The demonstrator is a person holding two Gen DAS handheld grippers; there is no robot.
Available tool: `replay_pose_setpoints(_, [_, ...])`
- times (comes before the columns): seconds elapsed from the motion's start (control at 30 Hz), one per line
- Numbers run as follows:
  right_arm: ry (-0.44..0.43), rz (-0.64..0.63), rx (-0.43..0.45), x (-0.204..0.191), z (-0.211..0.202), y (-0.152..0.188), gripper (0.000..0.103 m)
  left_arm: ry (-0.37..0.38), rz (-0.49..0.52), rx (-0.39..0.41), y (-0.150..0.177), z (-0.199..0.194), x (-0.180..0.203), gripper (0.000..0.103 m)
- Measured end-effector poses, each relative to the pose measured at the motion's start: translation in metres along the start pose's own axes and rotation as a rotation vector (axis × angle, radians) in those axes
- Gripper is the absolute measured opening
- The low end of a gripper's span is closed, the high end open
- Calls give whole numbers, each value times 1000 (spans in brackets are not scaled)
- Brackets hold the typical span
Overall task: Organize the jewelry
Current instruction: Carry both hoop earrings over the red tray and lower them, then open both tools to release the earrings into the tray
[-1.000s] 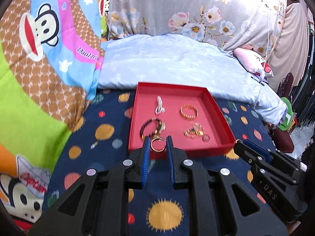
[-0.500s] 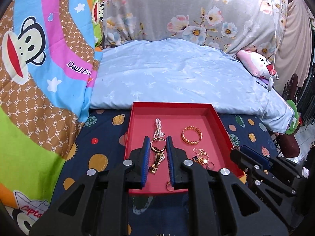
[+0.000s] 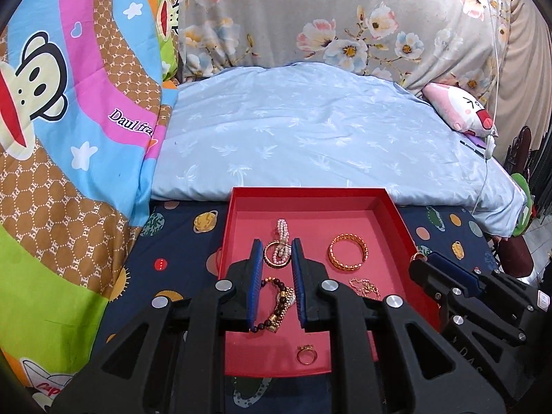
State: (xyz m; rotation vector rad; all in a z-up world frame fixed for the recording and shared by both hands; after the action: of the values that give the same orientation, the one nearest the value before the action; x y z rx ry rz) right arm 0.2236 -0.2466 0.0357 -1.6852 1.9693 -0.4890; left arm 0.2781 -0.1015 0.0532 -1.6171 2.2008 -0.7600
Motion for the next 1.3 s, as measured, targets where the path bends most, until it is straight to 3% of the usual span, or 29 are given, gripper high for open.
replay_pose_setpoints(0.6, [16,21,-6,20,40,-25,17,-26,4,2,-28,39,4,16])
replay_pose_setpoints(1.3, [28,4,-30,19,63,-34,17,-39,-5,-21,-39,63,4,16])
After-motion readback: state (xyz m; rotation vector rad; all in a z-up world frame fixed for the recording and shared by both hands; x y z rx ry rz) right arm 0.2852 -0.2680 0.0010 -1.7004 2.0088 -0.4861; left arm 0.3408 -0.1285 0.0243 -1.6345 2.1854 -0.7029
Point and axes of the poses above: each gripper's, at about its wrist camera, not at the fingertips, and z roughly the way its jaws point, x to its right, y to its underside, the point moved 1 cm from there along z, roughly the way its jaws point, and after that the axes turned 13 degrees about -x, right-handed, at the moved point
